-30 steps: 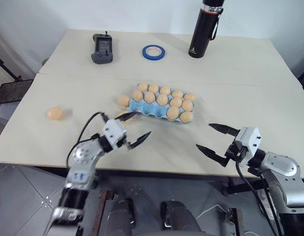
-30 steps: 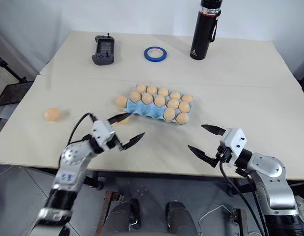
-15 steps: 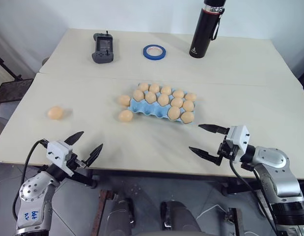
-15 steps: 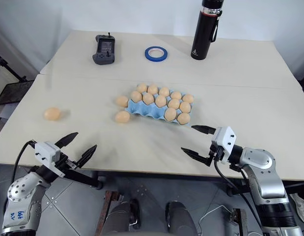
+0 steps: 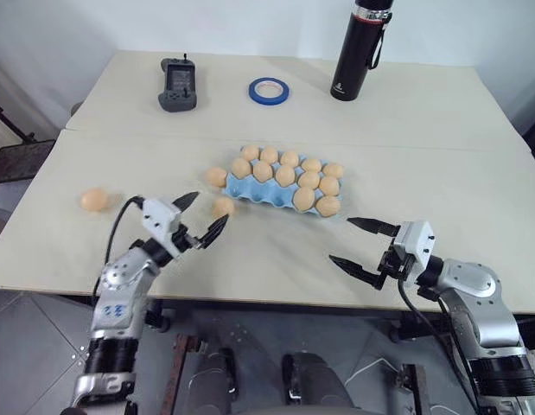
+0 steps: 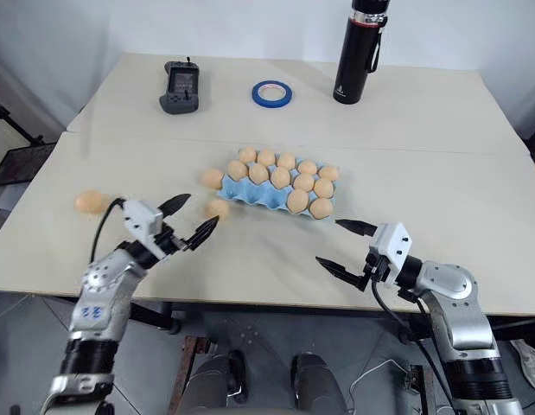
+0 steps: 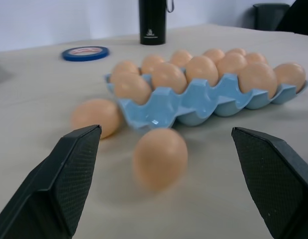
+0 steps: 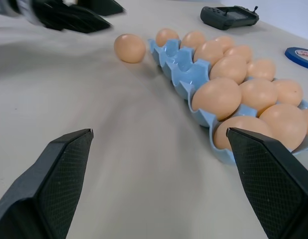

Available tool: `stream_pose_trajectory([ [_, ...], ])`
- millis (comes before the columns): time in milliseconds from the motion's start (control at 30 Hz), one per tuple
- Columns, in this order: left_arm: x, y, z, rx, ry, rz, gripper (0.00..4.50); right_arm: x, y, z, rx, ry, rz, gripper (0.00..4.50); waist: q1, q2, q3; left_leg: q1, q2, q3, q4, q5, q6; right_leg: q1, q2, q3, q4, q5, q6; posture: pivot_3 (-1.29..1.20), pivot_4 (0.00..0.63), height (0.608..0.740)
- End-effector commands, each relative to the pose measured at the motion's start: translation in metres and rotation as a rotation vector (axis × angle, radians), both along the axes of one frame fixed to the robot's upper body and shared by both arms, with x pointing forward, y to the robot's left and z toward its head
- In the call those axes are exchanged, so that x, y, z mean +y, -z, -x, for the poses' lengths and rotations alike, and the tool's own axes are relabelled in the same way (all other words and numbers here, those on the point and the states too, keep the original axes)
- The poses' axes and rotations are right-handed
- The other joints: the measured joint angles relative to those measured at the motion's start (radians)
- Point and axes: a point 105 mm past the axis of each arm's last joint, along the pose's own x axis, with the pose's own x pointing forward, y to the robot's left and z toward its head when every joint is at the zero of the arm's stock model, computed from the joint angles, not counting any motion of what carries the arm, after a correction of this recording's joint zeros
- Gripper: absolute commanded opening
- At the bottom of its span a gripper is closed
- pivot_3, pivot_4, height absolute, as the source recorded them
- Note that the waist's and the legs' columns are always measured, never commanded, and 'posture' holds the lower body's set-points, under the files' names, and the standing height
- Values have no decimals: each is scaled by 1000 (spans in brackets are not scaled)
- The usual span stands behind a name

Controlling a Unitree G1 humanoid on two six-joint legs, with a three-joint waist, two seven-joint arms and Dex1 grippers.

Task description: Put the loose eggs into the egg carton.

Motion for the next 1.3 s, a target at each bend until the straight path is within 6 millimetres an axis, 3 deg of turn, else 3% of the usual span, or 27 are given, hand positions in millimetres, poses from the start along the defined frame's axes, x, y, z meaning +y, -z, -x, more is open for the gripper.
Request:
stream_pose_trajectory([
  [33,-3,8,-12,15,-20,-22,4475,4,-12,3,-48,-3,-12,4500,-2,0,0,0,0,0,0,0,0,0,0,0,0,0,0,0,150,740],
  [200,-9,21,-21,36,-10,-59,4475,3,-11,3,-47,8,-18,4500,3,0,0,0,1,0,0,1,0,0,1,0,1,0,0,0,150,740],
  [300,-14,15,-30,17,-19,-48,3838,3,-11,4,-47,17,-21,4500,8,0,0,0,1,0,2,1,-1,0,1,-1,2,0,0,0,150,740],
  [500,-25,10,-28,14,30,-36,1999,2,-8,8,-46,40,-23,4500,13,0,0,0,0,0,2,0,0,1,-1,-1,2,1,2,0,150,740],
  [600,-36,8,-25,26,65,-39,1730,2,-8,9,-47,45,-26,4500,17,0,0,0,0,0,2,0,0,0,0,-1,2,1,2,0,150,740],
  [800,-95,-25,-12,6,277,16,1716,3,-5,12,-26,49,-29,4500,28,0,0,-1,0,0,2,0,0,0,0,-1,2,1,2,0,150,740],
  [900,-116,-37,-19,-13,314,7,1716,5,-4,13,-24,51,-32,4500,27,0,0,-1,-1,0,3,1,0,0,0,-1,2,1,2,0,150,740],
  [1167,-141,-51,-43,-59,322,-24,1716,6,-6,10,-36,67,-43,4500,23,0,0,0,-1,0,3,1,2,0,1,0,1,1,2,0,150,740],
  [1200,-141,-52,-45,-60,323,-20,2248,6,-7,10,-38,68,-44,4500,23,0,0,-1,0,0,2,2,2,0,1,0,1,1,2,0,150,740],
  [1300,-139,-53,-45,-67,327,-9,2951,6,-8,11,-39,68,-45,4500,25,0,0,-2,0,0,2,2,3,-1,2,0,1,0,2,0,150,740],
])
